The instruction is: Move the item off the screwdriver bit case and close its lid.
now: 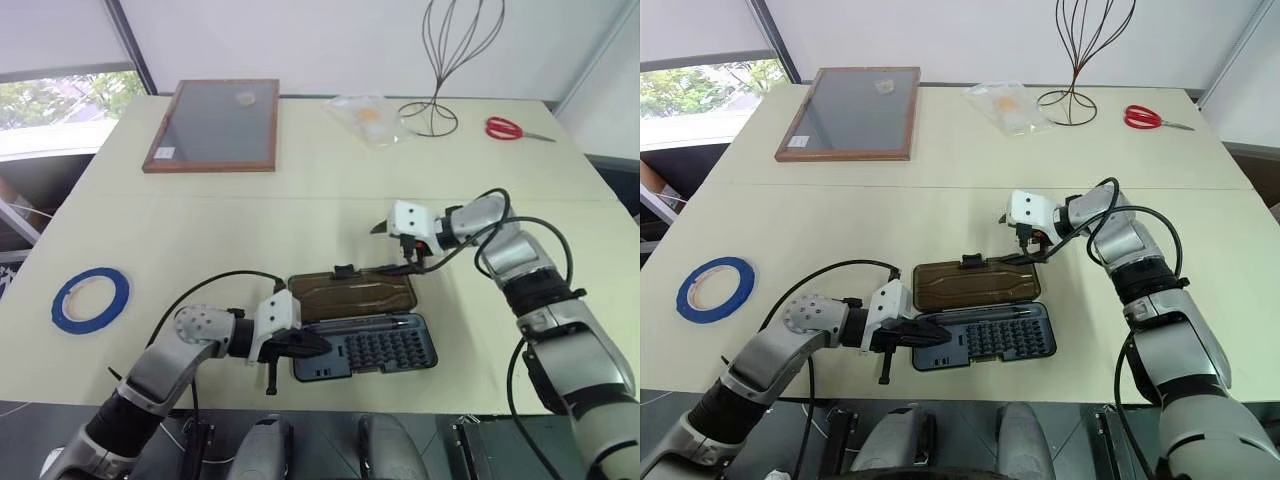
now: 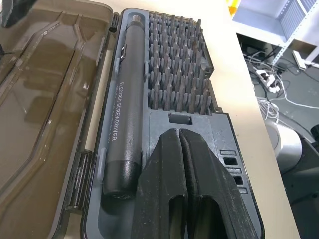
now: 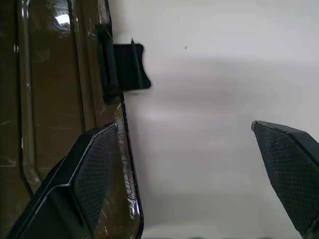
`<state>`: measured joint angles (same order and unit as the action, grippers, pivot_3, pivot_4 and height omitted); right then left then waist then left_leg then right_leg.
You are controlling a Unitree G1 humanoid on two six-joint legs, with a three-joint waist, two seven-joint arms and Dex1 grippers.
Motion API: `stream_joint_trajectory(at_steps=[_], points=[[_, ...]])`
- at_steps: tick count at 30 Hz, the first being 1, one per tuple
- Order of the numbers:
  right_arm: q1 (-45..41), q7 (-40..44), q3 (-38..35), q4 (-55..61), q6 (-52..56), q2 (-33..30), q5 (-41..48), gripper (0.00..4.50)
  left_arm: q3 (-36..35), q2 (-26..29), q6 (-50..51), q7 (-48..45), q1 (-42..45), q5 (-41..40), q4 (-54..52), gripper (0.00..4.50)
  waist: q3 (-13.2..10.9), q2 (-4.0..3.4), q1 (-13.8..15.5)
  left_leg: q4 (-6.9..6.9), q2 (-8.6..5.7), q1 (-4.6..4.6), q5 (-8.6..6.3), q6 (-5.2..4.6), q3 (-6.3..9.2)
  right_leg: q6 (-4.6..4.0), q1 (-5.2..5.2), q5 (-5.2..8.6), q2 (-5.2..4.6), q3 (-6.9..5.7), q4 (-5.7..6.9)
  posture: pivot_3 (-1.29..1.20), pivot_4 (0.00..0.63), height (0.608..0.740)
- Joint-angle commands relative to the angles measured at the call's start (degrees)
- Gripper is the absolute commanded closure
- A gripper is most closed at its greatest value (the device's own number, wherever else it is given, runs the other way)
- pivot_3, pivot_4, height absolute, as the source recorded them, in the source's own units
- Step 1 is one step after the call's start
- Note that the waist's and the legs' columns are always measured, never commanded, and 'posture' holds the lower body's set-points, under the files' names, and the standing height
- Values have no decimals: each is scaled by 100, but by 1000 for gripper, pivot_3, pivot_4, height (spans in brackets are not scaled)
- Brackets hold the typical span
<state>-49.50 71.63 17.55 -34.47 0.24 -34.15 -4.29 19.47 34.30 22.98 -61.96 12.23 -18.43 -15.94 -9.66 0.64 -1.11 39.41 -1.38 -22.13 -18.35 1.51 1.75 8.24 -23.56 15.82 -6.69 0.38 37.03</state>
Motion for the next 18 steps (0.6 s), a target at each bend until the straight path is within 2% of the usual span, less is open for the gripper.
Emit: stream_joint_trajectory(at_steps=[1,3,4,6,9,18], points=[[-5,-68,-79,-16,-72,52,2,0,99,42,27,72,-30,202,109,4432,0,0,-1,0,0,0,0,0,0,0,0,0,0,0,0,0,150,740],[7,-110,-82,-60,-77,83,-6,0,101,34,27,75,-30,209,109,4432,0,0,0,0,0,0,0,1,0,0,0,0,0,0,0,0,150,740],[14,-130,-81,-93,-95,101,-10,255,101,32,24,75,-29,213,111,4484,0,0,-1,0,0,0,0,1,0,0,0,0,0,0,0,0,150,740],[30,-140,-80,-124,-113,112,-8,848,104,28,32,81,-31,217,99,4500,0,0,0,0,0,1,0,1,0,0,0,0,0,0,0,0,150,740],[46,-152,-50,-163,-125,103,-67,2088,105,19,32,96,-22,227,104,4500,0,0,-9,0,0,5,0,1,-1,0,3,0,0,0,0,0,150,740],[223,373,186,-79,-116,89,-185,2088,61,-23,-39,137,44,275,224,4500,0,0,-2,-13,1,59,-13,-22,-4,-1,48,0,0,4,-2,0,150,740]])
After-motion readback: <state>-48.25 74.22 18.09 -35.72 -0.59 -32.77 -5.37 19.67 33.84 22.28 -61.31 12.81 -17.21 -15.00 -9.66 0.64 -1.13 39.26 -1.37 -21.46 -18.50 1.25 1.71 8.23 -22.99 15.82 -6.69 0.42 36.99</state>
